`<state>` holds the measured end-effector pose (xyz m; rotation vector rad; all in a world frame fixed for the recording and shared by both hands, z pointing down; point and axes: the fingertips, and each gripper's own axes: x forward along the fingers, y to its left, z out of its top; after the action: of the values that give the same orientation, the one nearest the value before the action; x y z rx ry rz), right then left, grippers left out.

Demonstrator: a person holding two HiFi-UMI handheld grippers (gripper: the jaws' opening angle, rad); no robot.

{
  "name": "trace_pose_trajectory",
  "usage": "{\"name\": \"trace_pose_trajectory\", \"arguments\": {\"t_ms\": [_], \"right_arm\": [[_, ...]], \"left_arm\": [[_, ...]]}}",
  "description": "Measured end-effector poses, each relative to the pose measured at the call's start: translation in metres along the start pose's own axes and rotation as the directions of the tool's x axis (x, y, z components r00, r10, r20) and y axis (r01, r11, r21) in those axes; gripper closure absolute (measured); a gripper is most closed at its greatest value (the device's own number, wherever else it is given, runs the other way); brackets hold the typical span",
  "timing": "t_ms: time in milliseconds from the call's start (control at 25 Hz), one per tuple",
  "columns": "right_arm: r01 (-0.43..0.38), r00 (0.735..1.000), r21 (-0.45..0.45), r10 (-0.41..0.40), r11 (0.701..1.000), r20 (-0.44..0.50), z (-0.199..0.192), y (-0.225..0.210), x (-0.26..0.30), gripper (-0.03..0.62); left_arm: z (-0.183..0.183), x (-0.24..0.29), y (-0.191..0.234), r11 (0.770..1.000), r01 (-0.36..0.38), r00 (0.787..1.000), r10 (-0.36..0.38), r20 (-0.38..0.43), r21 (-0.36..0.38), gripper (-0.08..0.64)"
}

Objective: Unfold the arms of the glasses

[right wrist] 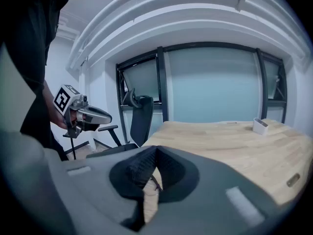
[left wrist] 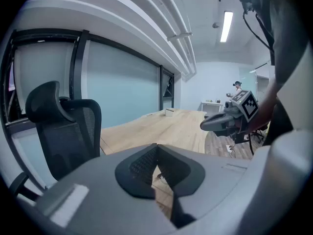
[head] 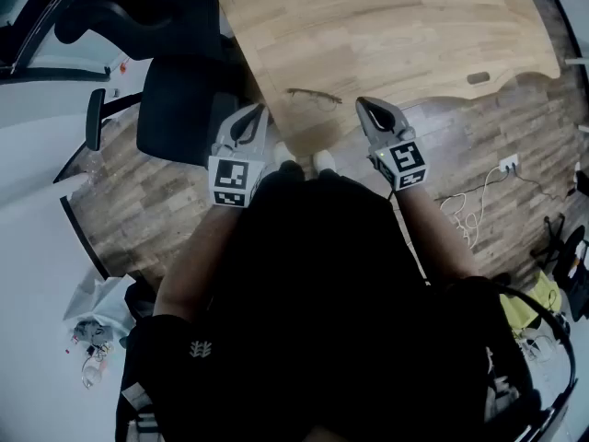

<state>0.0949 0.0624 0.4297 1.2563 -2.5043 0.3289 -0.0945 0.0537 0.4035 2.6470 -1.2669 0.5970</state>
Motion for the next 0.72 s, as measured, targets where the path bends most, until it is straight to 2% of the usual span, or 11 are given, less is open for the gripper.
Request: {"name": "trace_pose_trajectory", "arguments": {"t_ms": [160, 440, 640, 720], "right_arm": [[0.000, 1.000, 0.003, 0.000, 1.000, -0.030, 0.004, 0.023, 0.020, 0.592], [-0.006, 0.996, -0.050, 0.002, 0.999, -0.086, 0.009, 0.047, 0.053, 0.592], [-0.051, 0.993, -0.165, 0.032, 0.985, -0.118, 0.019, 0.057, 0.077, 0.592], [-0.109, 0.983, -0.202, 0.075, 0.973, -0.169, 0.012, 0.063, 0.090, 0.592]], "left_arm": [[-0.007, -0.012, 0.013, 0.999, 0.041, 0.999, -0.041, -0.006, 0.005, 0.554], [-0.031, -0.003, 0.034, 0.993, 0.114, 0.993, -0.114, -0.009, -0.022, 0.554], [-0.037, 0.009, 0.045, 0.987, 0.160, 0.987, -0.160, -0.024, -0.027, 0.554], [-0.037, 0.014, 0.045, 0.985, 0.171, 0.985, -0.172, -0.033, -0.020, 0.554]]}}
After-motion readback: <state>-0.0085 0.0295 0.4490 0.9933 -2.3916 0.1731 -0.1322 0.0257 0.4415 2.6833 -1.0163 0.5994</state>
